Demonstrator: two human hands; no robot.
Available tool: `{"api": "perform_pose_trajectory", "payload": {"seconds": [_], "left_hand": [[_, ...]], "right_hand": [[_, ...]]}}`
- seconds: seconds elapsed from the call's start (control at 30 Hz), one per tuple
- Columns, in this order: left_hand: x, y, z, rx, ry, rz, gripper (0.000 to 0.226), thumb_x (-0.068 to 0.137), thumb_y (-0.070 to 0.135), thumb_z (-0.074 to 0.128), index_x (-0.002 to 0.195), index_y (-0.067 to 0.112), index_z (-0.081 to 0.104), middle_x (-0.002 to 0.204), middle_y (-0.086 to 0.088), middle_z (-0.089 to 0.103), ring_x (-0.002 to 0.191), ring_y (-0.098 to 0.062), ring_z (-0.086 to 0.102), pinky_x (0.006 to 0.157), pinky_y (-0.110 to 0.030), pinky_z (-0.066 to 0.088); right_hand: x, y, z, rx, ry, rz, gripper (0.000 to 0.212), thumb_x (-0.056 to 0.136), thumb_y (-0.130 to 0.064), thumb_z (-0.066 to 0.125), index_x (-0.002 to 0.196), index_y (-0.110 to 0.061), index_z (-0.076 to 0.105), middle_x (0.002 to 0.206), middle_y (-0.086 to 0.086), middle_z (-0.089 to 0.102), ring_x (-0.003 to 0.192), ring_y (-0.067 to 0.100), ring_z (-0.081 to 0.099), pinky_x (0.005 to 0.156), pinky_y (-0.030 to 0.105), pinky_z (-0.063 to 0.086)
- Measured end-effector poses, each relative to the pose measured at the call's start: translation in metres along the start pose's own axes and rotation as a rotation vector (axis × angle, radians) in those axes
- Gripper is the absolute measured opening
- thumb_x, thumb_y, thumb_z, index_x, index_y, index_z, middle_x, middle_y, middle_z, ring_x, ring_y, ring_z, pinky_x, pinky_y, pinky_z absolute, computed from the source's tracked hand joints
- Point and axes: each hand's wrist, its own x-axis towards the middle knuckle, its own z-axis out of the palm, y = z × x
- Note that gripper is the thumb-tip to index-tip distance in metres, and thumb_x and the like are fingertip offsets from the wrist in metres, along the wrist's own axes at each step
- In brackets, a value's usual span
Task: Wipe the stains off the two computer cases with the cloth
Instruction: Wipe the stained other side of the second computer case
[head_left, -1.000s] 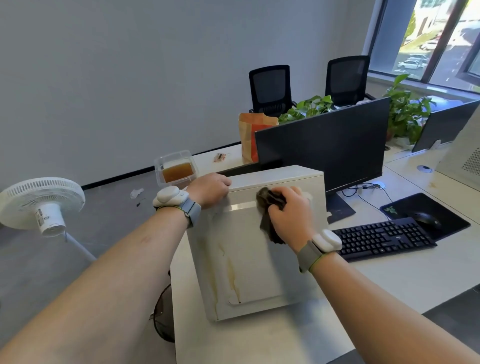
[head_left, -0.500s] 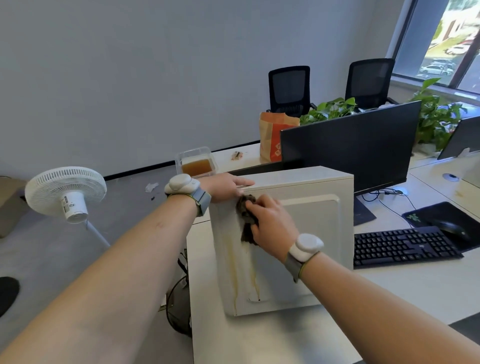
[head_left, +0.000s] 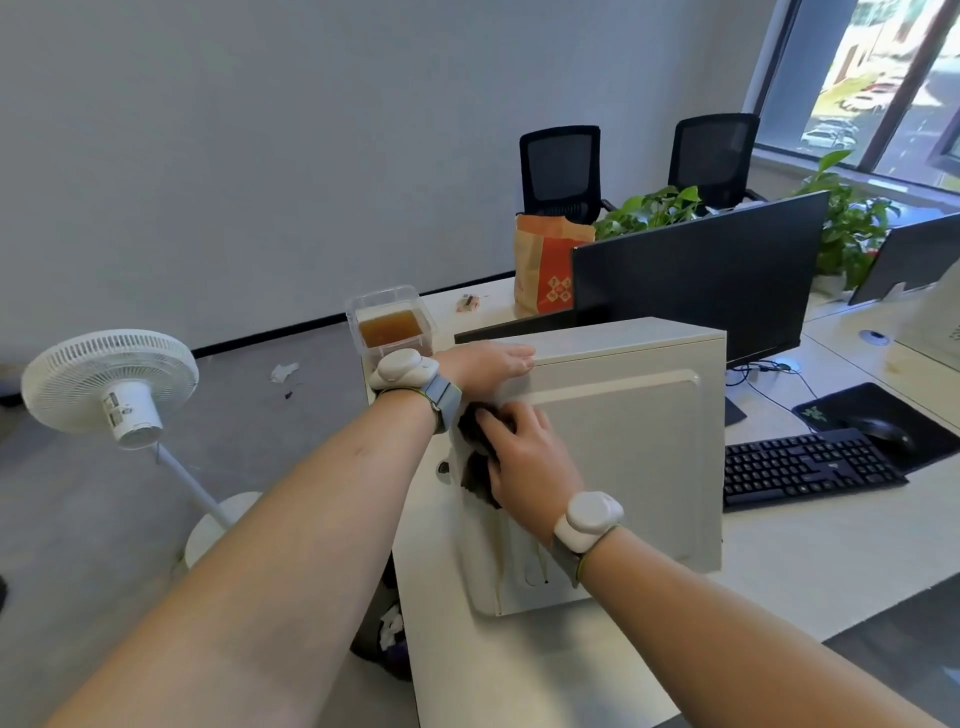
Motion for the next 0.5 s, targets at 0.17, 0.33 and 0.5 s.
{"api": "perform_pose_trajectory", "payload": {"seconds": [0.17,0.33,0.5], "left_hand": [[0.007,-0.008,0.001,0.185,-0.026,0.032,0.055,0.105,0.056,0.039,0.158,0.042,0.035,0.164,0.009,0.036,0.15,-0.021,0.034,0.122,-0.04,0.026],[0.01,-0.004,0.002,0.177,0.003,0.006,0.05,0.105,0.052,0.039,0.155,0.045,0.039,0.162,0.009,0.039,0.148,-0.021,0.037,0.121,-0.041,0.03],[0.008,-0.002,0.005,0.027,0.065,-0.049,0.043,0.104,0.046,0.048,0.147,0.046,0.052,0.156,0.013,0.047,0.142,-0.018,0.045,0.119,-0.037,0.034]], "right_hand": [[-0.028,0.004,0.036,-0.171,-0.176,0.015,0.038,0.081,-0.017,0.071,0.118,-0.012,0.064,0.104,0.01,0.051,0.083,0.033,0.051,0.053,0.042,0.054],[-0.018,-0.001,0.01,-0.026,0.063,0.065,0.032,0.081,-0.015,0.063,0.114,-0.014,0.065,0.103,0.008,0.053,0.082,0.029,0.052,0.057,0.038,0.052],[-0.007,0.023,0.015,-0.056,-0.041,-0.035,0.04,0.085,-0.013,0.061,0.125,-0.015,0.059,0.106,0.01,0.047,0.088,0.032,0.049,0.061,0.042,0.054]]}}
